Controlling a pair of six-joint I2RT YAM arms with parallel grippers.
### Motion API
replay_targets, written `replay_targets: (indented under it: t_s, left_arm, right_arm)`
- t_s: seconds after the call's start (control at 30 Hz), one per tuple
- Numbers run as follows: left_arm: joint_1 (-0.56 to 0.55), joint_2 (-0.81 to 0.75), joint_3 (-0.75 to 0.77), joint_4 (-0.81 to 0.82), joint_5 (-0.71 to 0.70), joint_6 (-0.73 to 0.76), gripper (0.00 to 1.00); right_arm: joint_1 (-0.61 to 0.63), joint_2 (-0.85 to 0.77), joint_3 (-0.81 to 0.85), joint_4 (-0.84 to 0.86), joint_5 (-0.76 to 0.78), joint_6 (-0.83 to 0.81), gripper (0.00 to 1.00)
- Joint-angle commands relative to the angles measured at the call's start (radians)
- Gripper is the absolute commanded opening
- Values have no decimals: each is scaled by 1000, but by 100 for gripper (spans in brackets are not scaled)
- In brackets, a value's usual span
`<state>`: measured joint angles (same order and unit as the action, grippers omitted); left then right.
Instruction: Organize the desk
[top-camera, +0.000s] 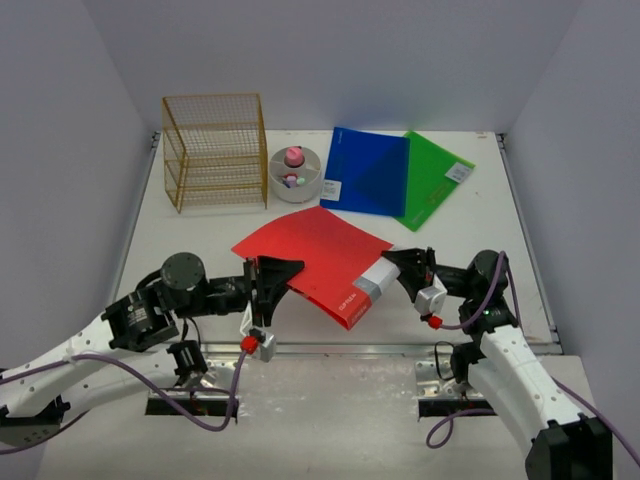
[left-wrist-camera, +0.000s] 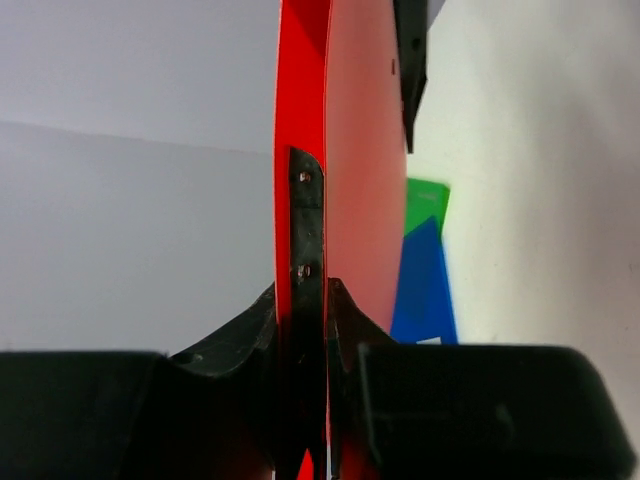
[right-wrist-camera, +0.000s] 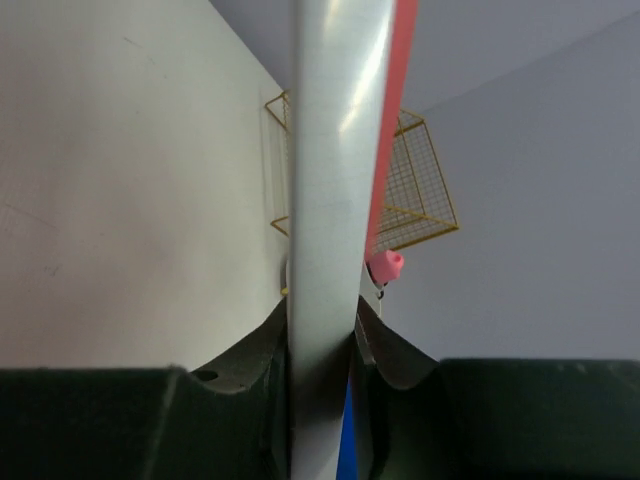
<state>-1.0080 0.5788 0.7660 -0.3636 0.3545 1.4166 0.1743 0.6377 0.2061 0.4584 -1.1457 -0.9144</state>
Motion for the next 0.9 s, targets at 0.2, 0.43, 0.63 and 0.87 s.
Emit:
replay_targets:
  t_s: [0.2,0.43,0.63,0.87]
  left_arm:
    - [-8,230,366,-228,45,-353,11]
    - [-9,314,447,-406,53,-316,20]
    - [-9,327,435,-396,6,-286,28]
    - [-12,343,455,-301,-81,-368,0]
  right_arm:
    - [28,94,155,185,-27,116,0]
    - [28,79,189,133,-35,129,0]
    - [28,83,201,125,-41,148,0]
    - [28,91,208,128,-51,163,0]
